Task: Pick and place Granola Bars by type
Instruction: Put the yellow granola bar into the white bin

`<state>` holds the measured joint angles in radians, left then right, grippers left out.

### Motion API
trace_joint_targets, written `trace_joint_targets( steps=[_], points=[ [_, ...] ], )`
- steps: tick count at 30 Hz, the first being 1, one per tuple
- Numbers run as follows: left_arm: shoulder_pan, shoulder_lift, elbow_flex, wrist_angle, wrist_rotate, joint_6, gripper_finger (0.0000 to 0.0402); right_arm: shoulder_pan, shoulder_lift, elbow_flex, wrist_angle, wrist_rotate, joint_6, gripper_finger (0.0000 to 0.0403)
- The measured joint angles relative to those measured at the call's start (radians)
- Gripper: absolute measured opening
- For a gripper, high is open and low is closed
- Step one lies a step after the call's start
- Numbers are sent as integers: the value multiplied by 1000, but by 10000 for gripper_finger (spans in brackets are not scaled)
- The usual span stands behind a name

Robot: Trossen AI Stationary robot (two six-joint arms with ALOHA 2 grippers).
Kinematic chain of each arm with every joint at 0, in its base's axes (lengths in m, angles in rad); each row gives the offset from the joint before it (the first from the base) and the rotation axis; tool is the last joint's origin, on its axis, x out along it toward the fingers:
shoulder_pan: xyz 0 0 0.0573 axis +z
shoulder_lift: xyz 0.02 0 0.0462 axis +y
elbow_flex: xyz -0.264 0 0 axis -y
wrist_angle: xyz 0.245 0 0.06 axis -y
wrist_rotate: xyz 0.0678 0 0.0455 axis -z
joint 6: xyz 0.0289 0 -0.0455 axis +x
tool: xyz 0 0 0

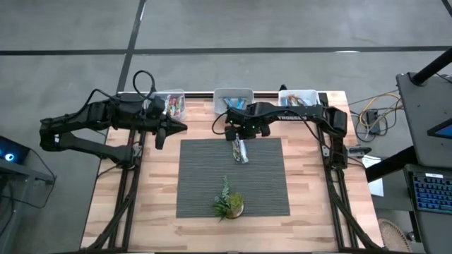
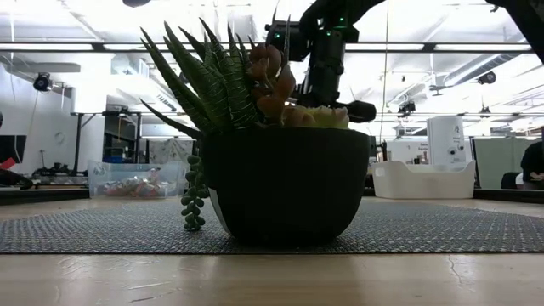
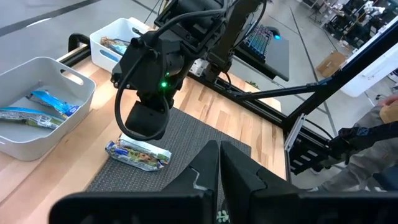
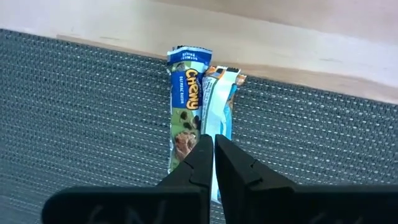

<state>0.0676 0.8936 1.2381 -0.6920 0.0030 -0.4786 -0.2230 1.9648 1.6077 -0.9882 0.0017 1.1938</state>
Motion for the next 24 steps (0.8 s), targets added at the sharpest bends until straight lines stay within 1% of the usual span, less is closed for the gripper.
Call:
trace_joint_targets(
  steps=[3,5,8,12,15,18,24],
  points=[
    [0,0,0,0,0,0,0,0,0,-4,1,-14,-23,20],
    [0,0,0,0,0,0,0,-1,10,-6,1,-41,-29,35],
    [0,0,0,0,0,0,0,0,31,-6,2,-64,-47,68],
    [0,0,0,0,0,-1,0,1,48,-6,1,-79,-45,121],
    [0,0,0,0,0,-1,0,0,48,-7,3,-73,-42,161],
    [0,0,0,0,1,-2,0,-5,48,-7,1,-44,-47,195],
    [0,0,0,0,1,-14,0,-10,63,-7,3,-35,-52,243]
  ],
)
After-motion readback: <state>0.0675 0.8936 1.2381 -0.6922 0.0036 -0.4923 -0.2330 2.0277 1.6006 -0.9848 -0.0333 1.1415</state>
